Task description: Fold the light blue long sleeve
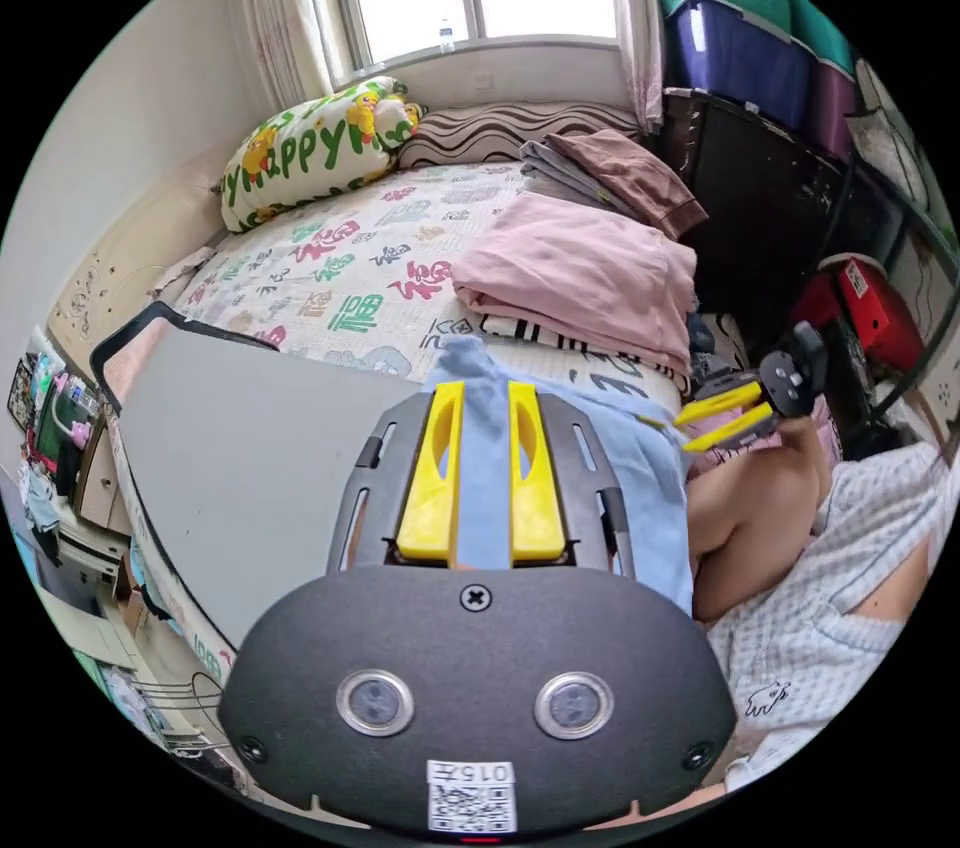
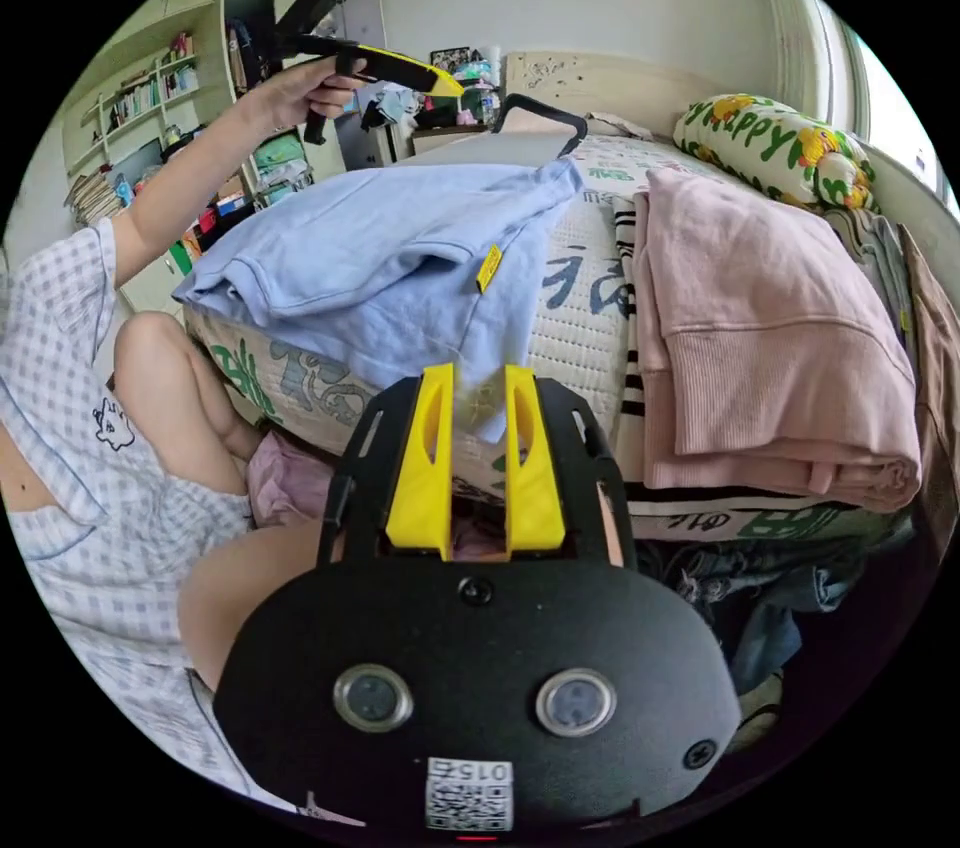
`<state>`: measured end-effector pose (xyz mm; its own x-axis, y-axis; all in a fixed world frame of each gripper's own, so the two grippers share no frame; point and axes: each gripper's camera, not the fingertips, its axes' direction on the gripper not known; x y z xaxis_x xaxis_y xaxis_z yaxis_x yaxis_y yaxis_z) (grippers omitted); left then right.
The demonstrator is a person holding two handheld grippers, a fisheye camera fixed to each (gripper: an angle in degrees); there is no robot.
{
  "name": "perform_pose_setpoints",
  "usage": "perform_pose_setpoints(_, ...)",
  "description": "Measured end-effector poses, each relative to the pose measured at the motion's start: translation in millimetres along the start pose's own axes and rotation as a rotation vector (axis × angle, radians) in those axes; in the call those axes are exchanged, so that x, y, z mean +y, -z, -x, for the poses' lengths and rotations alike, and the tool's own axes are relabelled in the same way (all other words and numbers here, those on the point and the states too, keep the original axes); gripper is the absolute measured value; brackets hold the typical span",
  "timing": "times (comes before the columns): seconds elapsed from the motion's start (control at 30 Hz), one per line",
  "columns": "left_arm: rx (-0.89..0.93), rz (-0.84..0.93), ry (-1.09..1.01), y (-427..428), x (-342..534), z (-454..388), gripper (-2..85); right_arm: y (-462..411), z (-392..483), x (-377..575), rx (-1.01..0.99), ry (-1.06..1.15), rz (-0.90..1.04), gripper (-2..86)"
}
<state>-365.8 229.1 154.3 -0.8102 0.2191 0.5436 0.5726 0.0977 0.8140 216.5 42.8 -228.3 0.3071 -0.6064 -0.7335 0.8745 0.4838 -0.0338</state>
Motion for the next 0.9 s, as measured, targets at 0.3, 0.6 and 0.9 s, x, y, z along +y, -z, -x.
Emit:
perform_pose_setpoints(0.3,0.046,0.164,0.196,-144,-59,51,8.2,10,-75,50,-0.202,-0.160,-0.122,8.3)
perform_pose_setpoints(0.6,0.132,0.330,0.186,-192,-54,68,5.1,-2,-83,48,-0.414,-0.015,-0.158,5.2)
perform_pose_setpoints(0.9,0.027,0.192,0.136,-161,-36,54,1.6,22,-126,86,-0.473,-0.186,-0.348,-0.1)
